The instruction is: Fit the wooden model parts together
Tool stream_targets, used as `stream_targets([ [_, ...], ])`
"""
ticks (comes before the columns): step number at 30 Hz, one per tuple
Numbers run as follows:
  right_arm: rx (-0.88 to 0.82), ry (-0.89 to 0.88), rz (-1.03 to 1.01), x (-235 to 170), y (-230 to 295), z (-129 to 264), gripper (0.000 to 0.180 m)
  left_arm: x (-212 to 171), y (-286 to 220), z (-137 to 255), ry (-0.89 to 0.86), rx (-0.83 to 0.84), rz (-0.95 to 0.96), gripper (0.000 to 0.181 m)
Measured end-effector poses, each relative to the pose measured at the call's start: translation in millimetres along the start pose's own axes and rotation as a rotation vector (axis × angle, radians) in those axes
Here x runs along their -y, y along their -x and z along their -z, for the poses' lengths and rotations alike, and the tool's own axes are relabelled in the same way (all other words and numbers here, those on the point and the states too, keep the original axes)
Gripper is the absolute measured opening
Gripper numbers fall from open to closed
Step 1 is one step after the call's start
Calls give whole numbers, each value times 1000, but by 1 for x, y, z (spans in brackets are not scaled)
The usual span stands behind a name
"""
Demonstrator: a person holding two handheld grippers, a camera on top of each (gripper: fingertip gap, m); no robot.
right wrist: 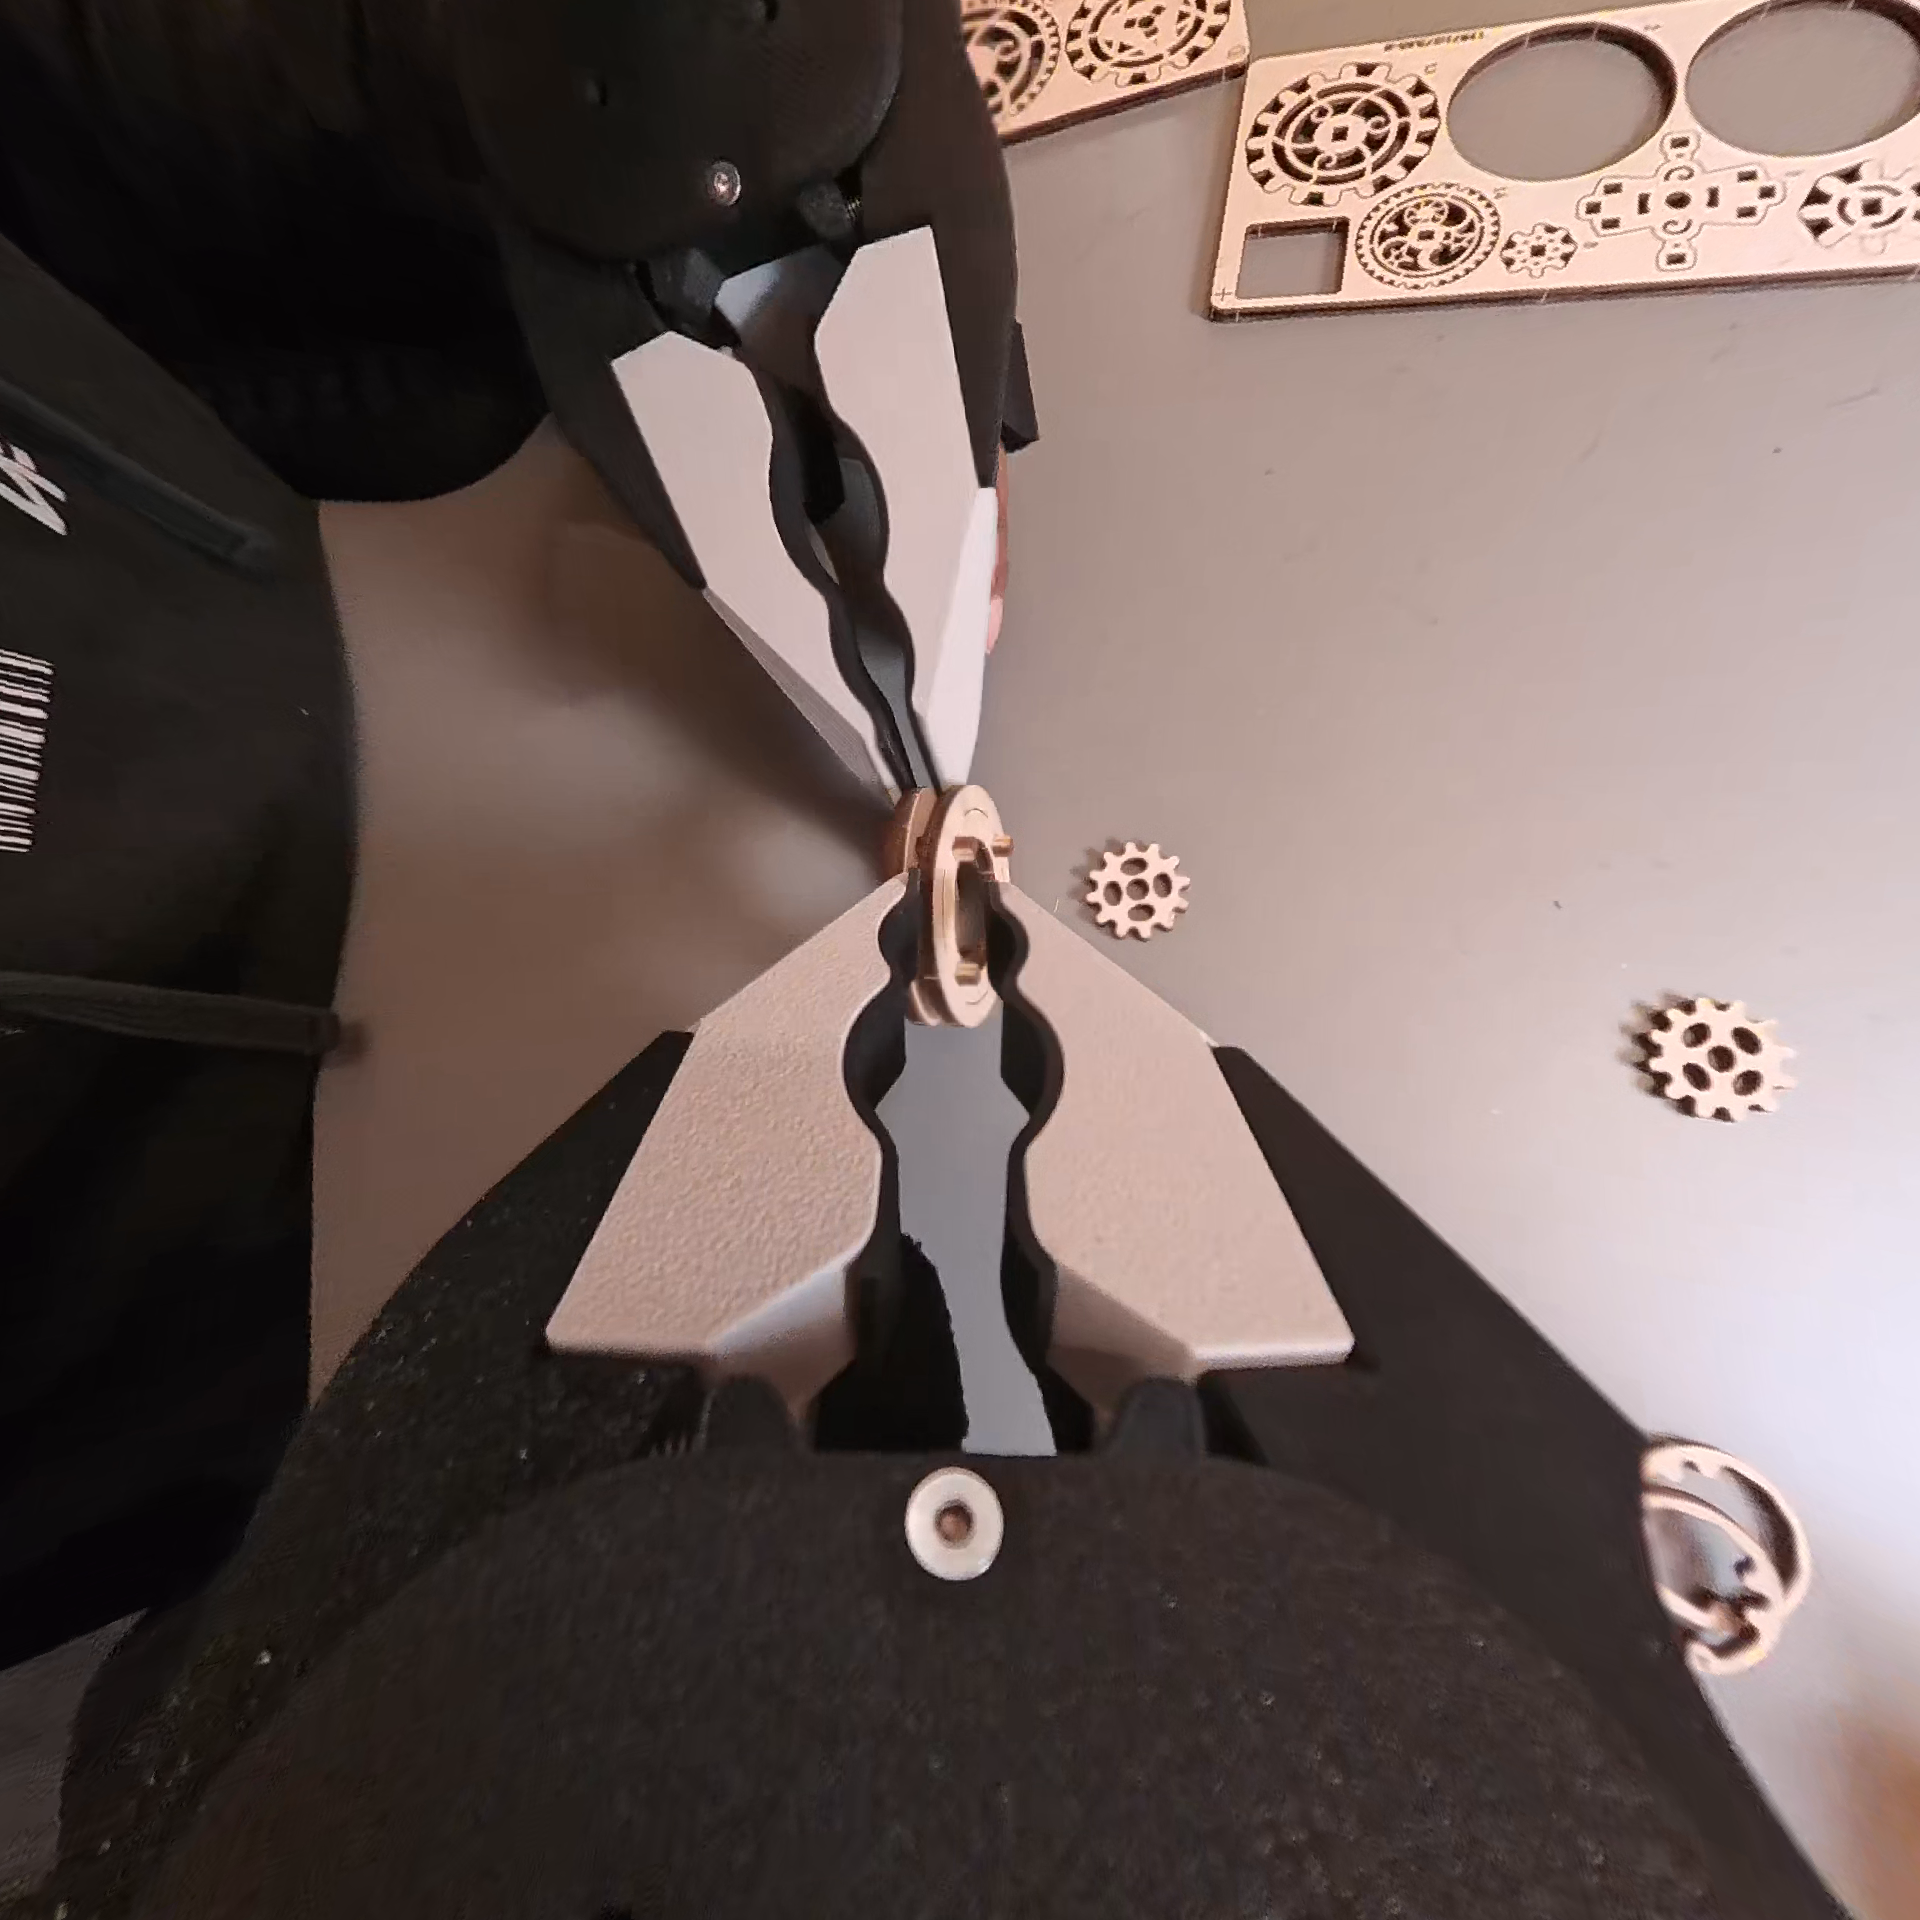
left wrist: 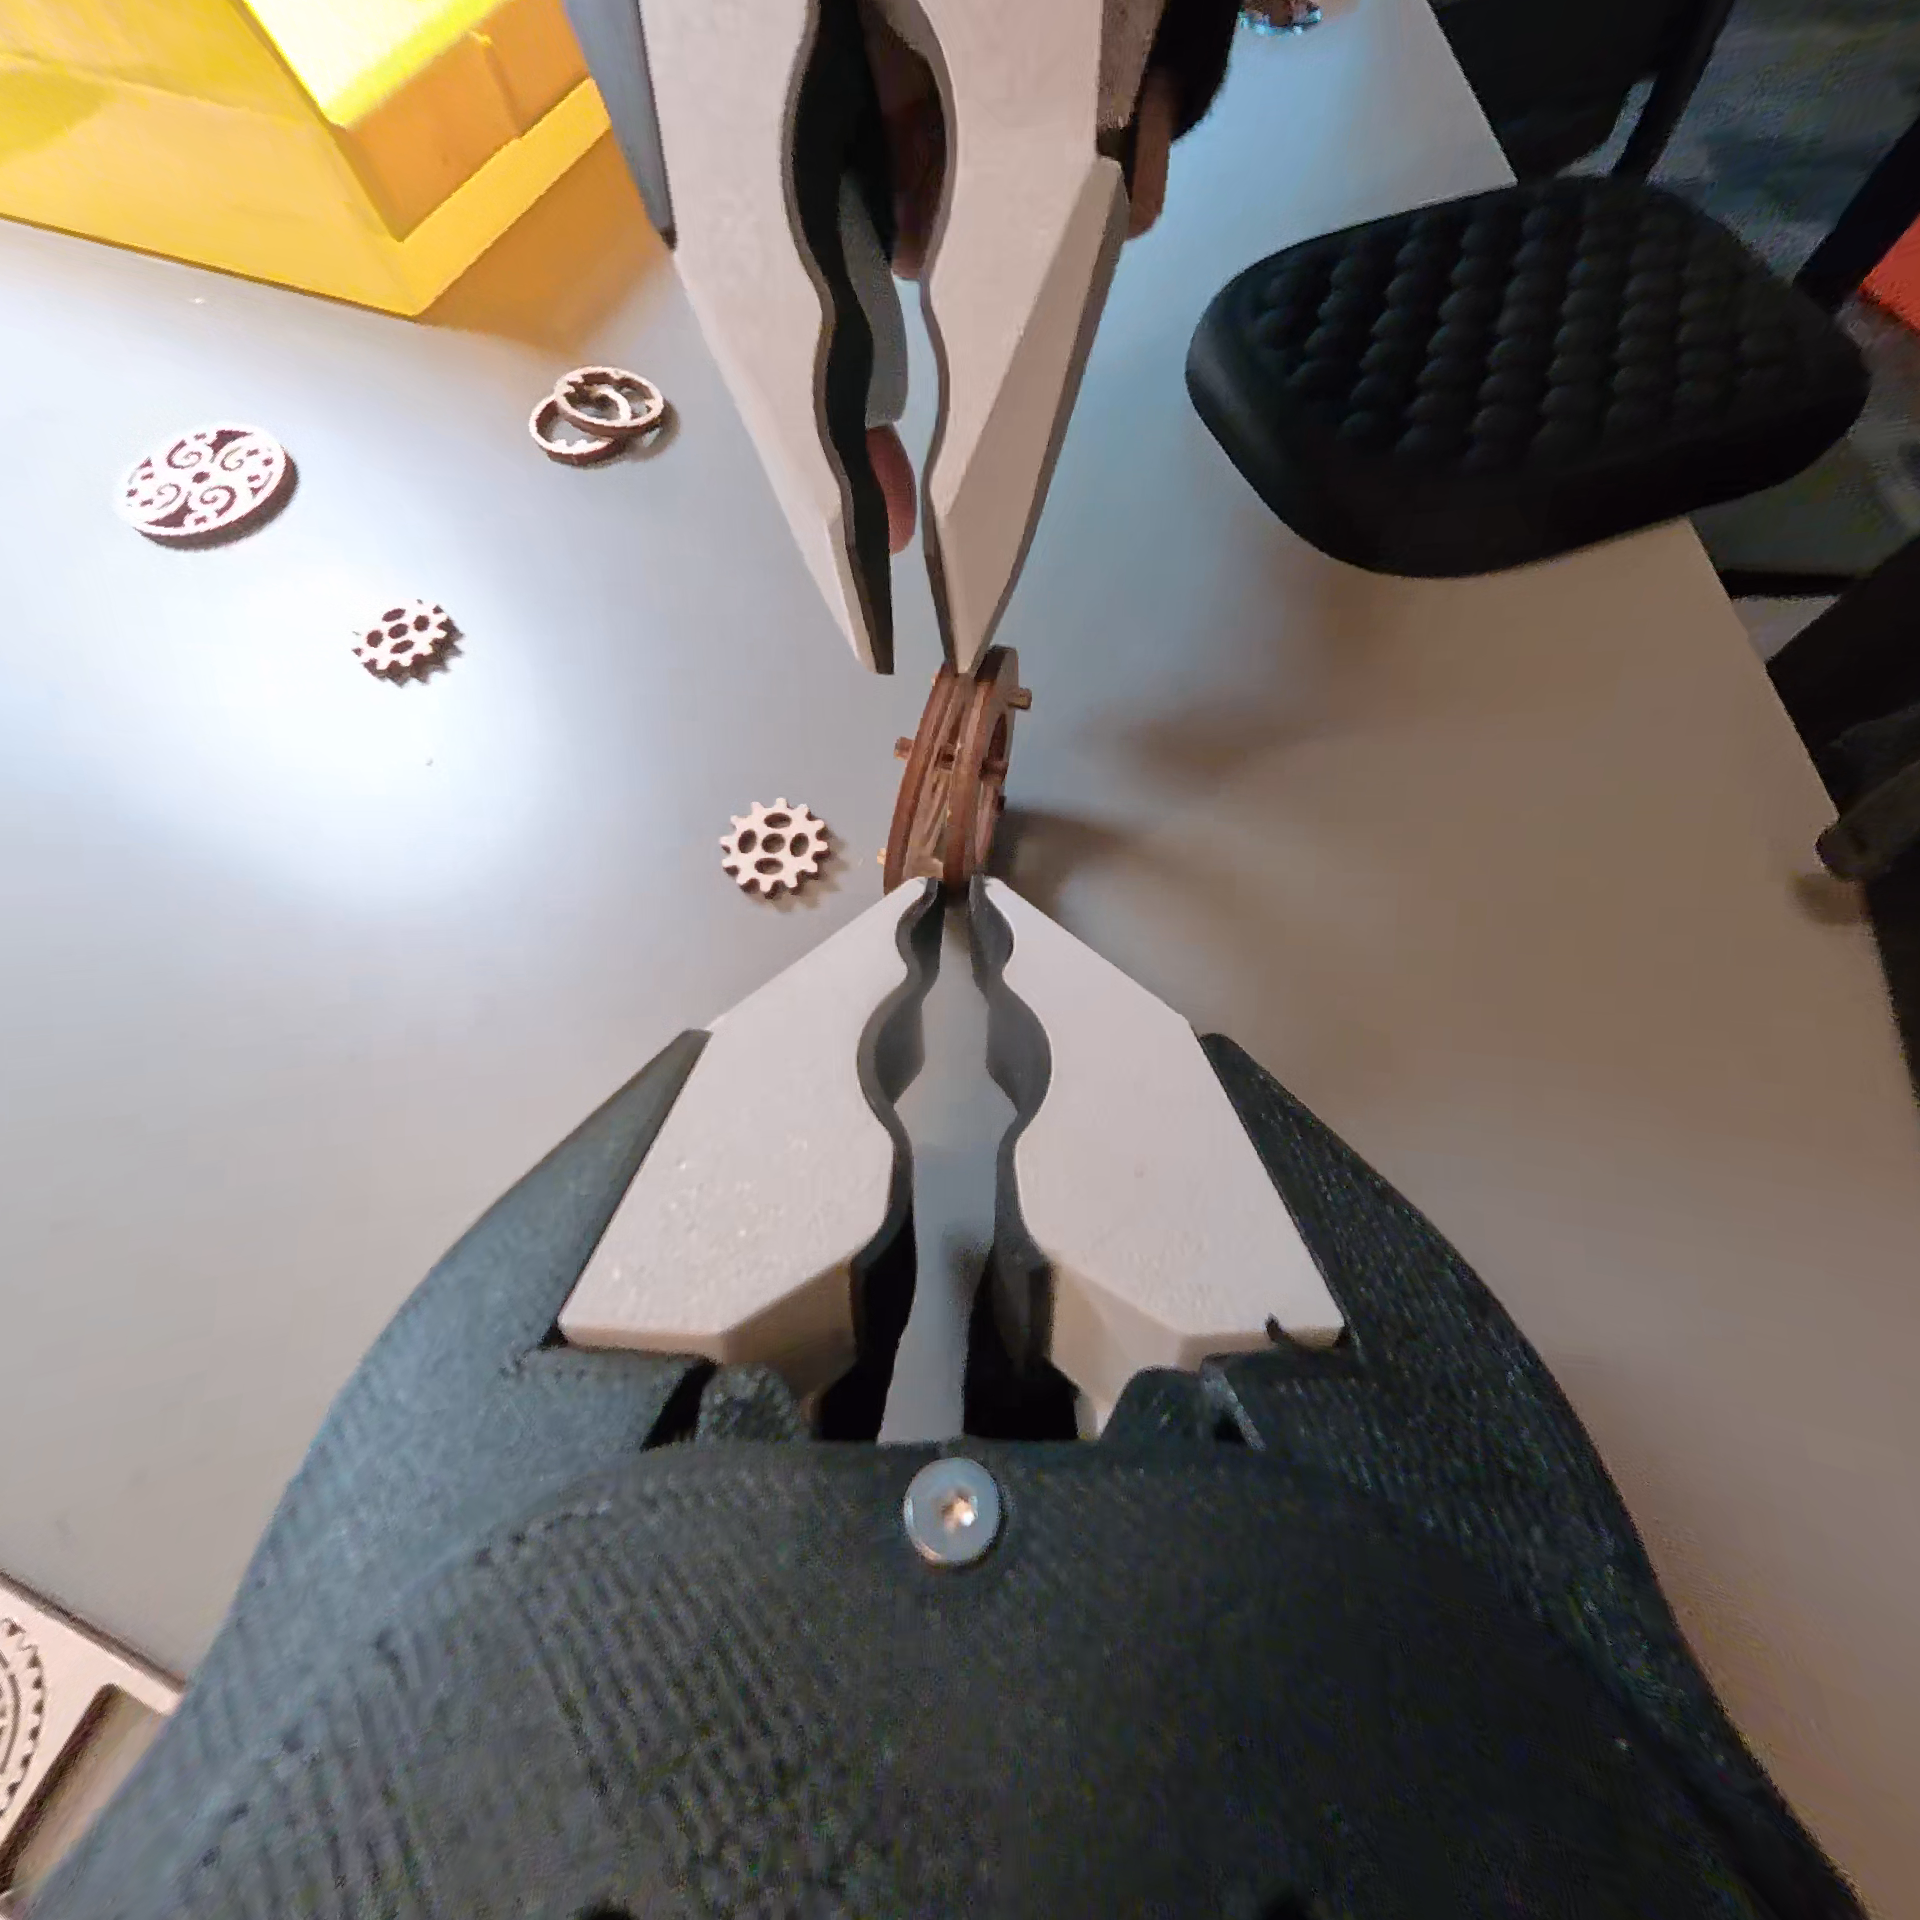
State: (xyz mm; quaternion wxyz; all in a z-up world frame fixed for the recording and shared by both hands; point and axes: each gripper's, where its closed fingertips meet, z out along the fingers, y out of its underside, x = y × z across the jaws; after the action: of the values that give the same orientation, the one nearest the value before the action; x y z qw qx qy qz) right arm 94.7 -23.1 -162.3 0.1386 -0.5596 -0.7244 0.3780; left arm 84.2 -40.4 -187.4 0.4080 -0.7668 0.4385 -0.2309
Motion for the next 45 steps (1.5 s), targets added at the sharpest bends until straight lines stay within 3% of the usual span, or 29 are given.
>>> stream_targets([
  [1,-13,-1,5,0,-1,0,9,3,0,1,-15,1,13,3],
  [10,-69,-51,-52,4,-3,-2,5,18,9,4,-25,88,-4,9],
  [17,-131,-63,-85,4,-3,-2,5,21,5,6,2,129,-145,8],
  [20,-143,-65,-80,5,-2,-4,4,37,0,10,-72,104,-143,6],
  [22,-153,-63,-77,7,-2,-5,3,29,-3,5,-2,76,-153,7],
  [39,-155,-65,-92,3,0,-2,9,28,0,6,23,74,-165,2],
  [45,-126,-63,-100,4,3,-4,8,28,-1,4,53,43,-223,10],
])
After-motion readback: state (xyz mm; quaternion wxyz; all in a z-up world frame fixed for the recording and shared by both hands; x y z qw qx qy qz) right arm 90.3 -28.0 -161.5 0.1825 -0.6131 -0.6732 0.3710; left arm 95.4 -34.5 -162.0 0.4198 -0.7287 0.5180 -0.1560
